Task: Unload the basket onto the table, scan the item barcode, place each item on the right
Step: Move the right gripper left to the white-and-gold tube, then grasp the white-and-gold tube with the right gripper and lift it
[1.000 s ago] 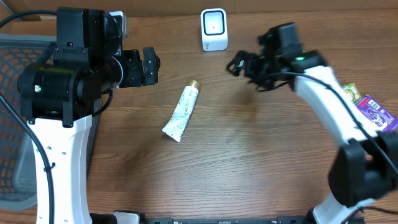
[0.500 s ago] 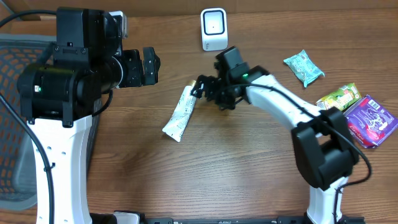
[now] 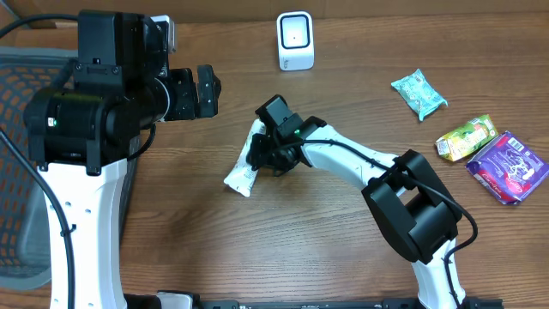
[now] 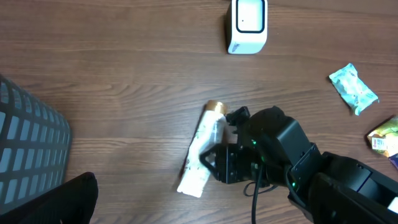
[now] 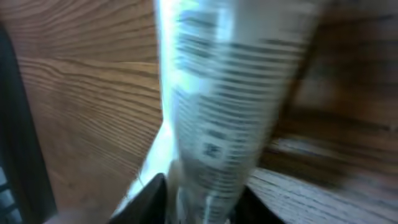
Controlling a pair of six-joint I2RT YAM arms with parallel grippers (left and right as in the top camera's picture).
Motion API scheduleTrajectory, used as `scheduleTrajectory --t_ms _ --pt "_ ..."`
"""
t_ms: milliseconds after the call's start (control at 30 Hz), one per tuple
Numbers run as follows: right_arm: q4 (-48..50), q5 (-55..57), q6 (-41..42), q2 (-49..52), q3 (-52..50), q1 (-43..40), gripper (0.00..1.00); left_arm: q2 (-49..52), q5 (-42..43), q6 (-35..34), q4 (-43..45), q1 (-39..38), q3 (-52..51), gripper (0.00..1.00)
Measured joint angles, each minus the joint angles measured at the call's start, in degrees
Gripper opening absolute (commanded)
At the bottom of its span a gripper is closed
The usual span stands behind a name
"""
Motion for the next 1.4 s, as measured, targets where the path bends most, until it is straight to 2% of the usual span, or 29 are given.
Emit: scheduleTrajectory --t_ms 100,233,367,600,667,800,867,1067,1333,1400 --pt "-0.9 0.3 -1.0 0.0 0.0 -0.3 0.15 0.0 0.0 0.0 0.0 0.0 0.0 0.99" --pt "-4.1 -0.2 -3.8 -0.1 1.1 -0.8 0.13 0.0 0.0 0.0 0.0 0.0 0.0 1.00" --pt "-11.1 -0.5 -11.1 -0.2 3.7 -2.2 0.13 0.0 0.0 0.0 0.0 0.0 0.0 1.00" --pt "-25.2 5.2 -28.7 -0.3 8.6 -7.3 0.14 0.0 0.0 0.0 0.0 0.0 0.0 1.00" --pt "-26.6 7.6 -32.0 -0.3 9.0 -8.8 0.23 0.0 0.0 0.0 0.0 0.0 0.0 1.00" --pt "-27.6 12.1 -37.1 -0.4 9.0 -11.5 0.41 0.0 0.0 0.0 0.0 0.0 0.0 1.00" --pt "-27.4 12.6 -38.8 -0.4 9.0 -12.8 0.44 0.0 0.0 0.0 0.0 0.0 0.0 1.00" --pt "-26.3 7.2 -40.7 -0.4 8.4 -14.8 0.45 0.0 0.0 0.0 0.0 0.0 0.0 1.00" --pt "-21.4 -6.8 -41.1 -0.4 2.4 -17.7 0.47 0.0 0.0 0.0 0.0 0.0 0.0 1.00" --pt "-20.0 -9.3 -41.0 -0.4 1.2 -18.3 0.34 0.0 0.0 0.0 0.0 0.0 0.0 1.00"
